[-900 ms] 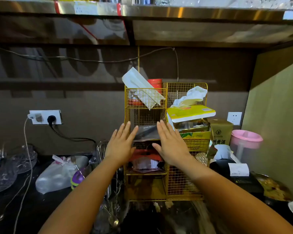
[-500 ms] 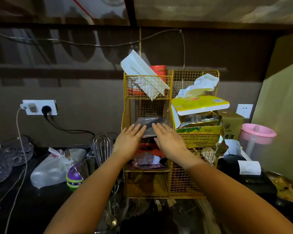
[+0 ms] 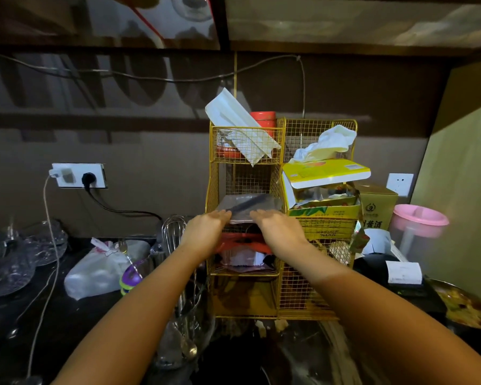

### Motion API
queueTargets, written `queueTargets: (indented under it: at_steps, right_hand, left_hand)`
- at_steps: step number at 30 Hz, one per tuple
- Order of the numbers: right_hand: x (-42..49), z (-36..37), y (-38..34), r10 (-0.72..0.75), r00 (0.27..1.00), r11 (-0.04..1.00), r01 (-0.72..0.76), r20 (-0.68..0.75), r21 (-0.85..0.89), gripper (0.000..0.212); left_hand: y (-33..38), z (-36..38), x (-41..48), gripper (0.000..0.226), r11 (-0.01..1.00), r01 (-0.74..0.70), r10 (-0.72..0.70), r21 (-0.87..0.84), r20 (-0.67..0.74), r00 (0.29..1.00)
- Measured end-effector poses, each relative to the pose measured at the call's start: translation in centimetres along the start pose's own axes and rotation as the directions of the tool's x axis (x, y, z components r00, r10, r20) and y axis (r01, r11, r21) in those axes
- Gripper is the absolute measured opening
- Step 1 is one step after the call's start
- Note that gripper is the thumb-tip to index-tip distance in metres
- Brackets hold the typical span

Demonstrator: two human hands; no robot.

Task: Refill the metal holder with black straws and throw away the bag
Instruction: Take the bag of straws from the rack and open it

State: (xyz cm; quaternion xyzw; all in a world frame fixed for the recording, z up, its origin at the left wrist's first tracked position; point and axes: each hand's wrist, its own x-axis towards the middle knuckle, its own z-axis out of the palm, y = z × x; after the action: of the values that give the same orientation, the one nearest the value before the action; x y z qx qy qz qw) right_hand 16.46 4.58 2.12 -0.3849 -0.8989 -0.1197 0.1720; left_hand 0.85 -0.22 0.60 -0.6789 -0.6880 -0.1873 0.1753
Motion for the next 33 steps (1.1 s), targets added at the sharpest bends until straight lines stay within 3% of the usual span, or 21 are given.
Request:
queueTargets:
  at_steps: [4, 13, 19, 24, 29, 33]
  right_hand:
    - [-1.3, -2.4, -0.9, -0.027, 0.998, 1.000, 0.028, -0.050, 0.011, 0.041]
    - [-4.0, -8.4, -3.3, -0.099, 0.974, 0.989, 0.119, -0.204, 0.088, 0.037]
    - [-5.0, -11.3, -5.9, -0.137, 0.950, 0.941, 0.213, -0.279, 0.263, 0.032]
    - [-6.7, -12.3, -8.6, -0.154, 0.923, 0.817, 0.319, -0.352, 0.479, 0.025]
    - [-9.3, -12.4, -11.1, -0.222, 0.929, 0.700, 0.363, -0.295, 0.615, 0.021]
    - [-11.6, -11.6, -12.8, -0.304, 0.933, 0.652, 0.351, -0.192, 0.672, 0.019]
  left_hand:
    - [0.3, -3.3, -1.5, 0.037, 0.999, -0.013, 0.015, 0.049, -0.035, 0.999]
    - [1.0, -11.5, -4.7, 0.033, 0.991, -0.034, 0.045, 0.126, -0.084, 0.995]
    - [1.1, -16.6, -7.9, 0.027, 0.996, 0.043, -0.034, 0.076, -0.118, 0.992]
    - [0.9, -19.5, -12.4, 0.025, 0.994, 0.106, -0.109, -0.024, -0.207, 0.972]
    - [0.8, -20.6, -17.5, 0.023, 0.976, 0.176, -0.204, -0.129, -0.253, 0.946]
    - [0.6, -19.5, -20.5, 0.022, 0.928, 0.270, -0.321, -0.256, -0.188, 0.928]
